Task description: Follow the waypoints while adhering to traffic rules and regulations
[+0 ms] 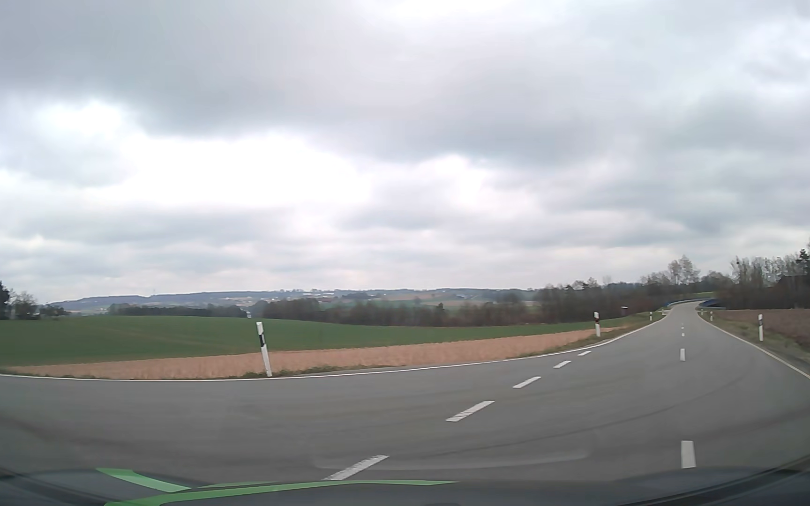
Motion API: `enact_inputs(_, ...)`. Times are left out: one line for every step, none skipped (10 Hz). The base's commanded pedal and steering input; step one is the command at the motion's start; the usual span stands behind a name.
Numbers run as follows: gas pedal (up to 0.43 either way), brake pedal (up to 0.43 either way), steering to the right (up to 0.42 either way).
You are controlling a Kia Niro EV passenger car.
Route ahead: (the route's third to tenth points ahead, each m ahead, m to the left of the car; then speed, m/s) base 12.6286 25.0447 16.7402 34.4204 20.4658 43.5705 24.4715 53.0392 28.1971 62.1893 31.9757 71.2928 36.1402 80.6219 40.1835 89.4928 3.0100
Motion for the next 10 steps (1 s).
enact_inputs(0.177,0.0,-0.678)
enact_inputs(0.189,0.0,-0.684)
enact_inputs(0.197,0.0,-0.684)
enact_inputs(0.197,0.0,-0.679)
enact_inputs(0.197,0.0,-0.671)
enact_inputs(0.197,0.0,-0.664)
enact_inputs(0.197,0.0,-0.655)
enact_inputs(0.197,0.0,-0.643)
enact_inputs(0.209,0.0,-0.63)
enact_inputs(0.209,0.0,-0.622)
